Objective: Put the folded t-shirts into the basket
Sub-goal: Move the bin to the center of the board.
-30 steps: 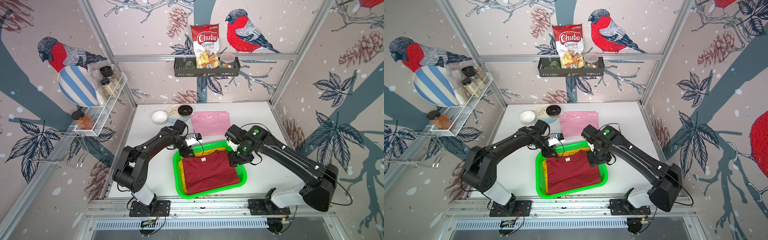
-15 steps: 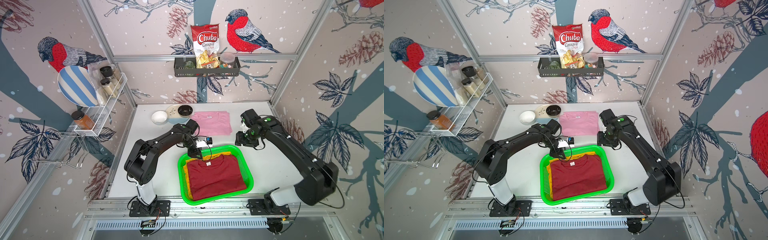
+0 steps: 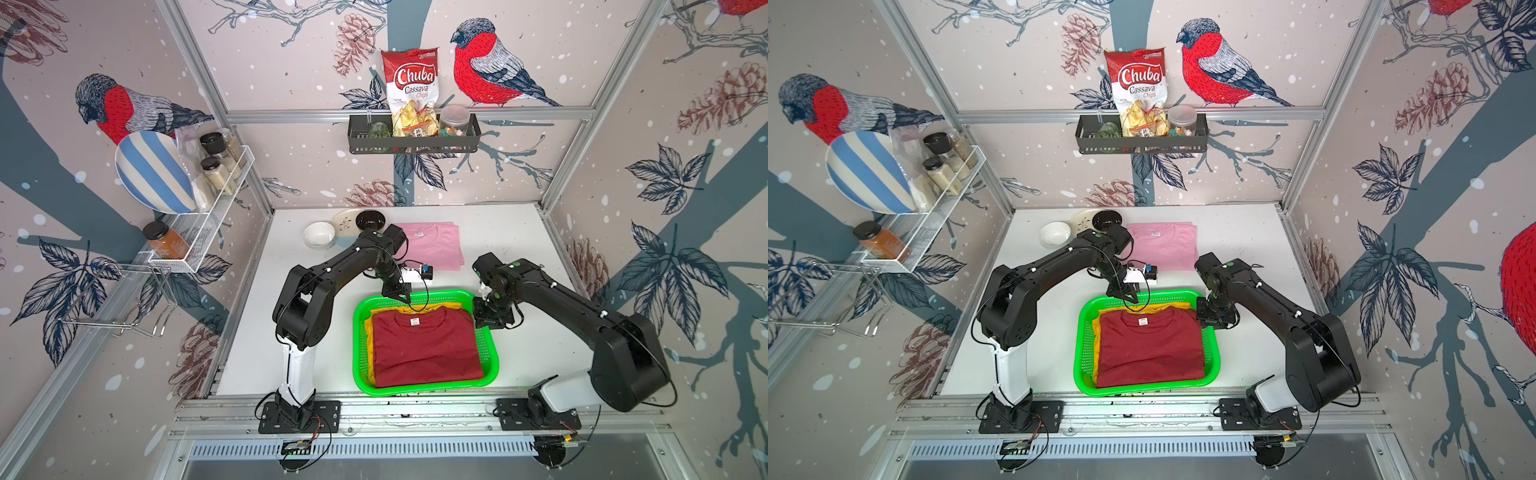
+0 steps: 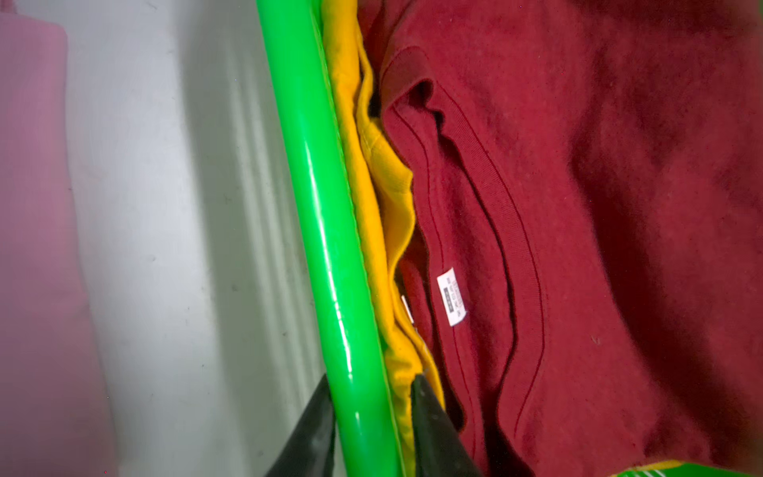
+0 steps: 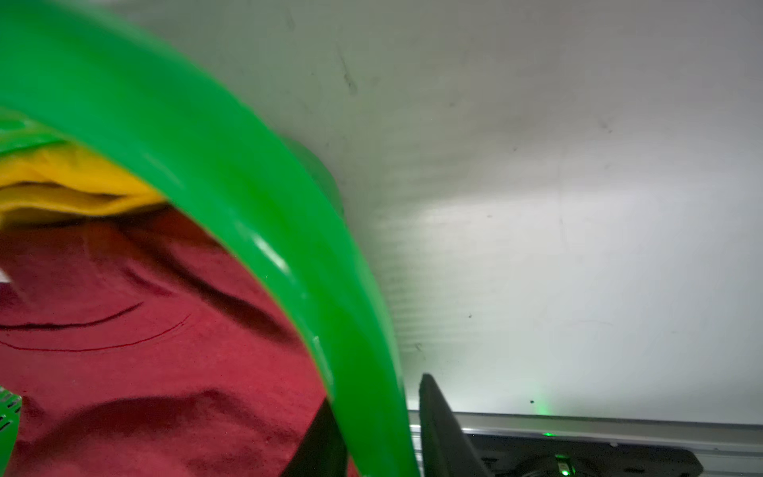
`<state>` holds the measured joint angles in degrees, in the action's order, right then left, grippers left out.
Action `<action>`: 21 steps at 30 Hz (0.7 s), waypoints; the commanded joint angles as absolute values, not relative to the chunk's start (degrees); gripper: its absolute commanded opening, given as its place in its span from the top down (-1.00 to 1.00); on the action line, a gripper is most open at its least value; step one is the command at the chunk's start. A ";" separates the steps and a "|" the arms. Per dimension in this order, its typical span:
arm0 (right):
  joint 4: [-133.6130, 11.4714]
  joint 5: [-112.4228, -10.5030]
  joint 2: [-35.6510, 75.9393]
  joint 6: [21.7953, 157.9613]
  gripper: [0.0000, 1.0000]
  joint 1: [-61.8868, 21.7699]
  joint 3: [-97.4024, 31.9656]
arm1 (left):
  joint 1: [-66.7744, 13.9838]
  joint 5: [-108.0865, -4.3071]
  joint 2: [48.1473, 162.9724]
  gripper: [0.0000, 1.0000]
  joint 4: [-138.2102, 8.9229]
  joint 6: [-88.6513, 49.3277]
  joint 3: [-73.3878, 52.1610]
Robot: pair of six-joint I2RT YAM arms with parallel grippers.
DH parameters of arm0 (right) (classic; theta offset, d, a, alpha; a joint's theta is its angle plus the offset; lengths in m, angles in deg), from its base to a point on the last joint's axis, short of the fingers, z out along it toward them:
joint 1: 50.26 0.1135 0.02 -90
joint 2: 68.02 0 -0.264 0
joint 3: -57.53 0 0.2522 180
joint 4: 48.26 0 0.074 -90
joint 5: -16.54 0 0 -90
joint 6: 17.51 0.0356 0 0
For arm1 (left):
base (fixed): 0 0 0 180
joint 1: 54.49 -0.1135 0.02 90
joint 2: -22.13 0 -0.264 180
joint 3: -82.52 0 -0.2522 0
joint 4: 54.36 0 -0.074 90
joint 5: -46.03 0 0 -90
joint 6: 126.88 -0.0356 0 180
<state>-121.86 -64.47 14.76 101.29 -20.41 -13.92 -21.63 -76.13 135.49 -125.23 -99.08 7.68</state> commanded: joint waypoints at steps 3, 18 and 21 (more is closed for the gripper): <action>-124.22 -62.99 11.55 106.15 0.43 -15.90 -12.67 | -21.88 -78.57 133.44 0.17 -129.70 -100.81 5.33; -118.07 -74.06 12.09 102.40 -0.22 -27.37 -33.52 | -30.19 -82.55 132.85 -0.61 -126.86 -76.99 22.72; -106.56 -71.55 18.43 102.14 -0.05 -29.00 -35.37 | -31.29 -75.39 133.58 -0.62 -116.86 -67.56 21.74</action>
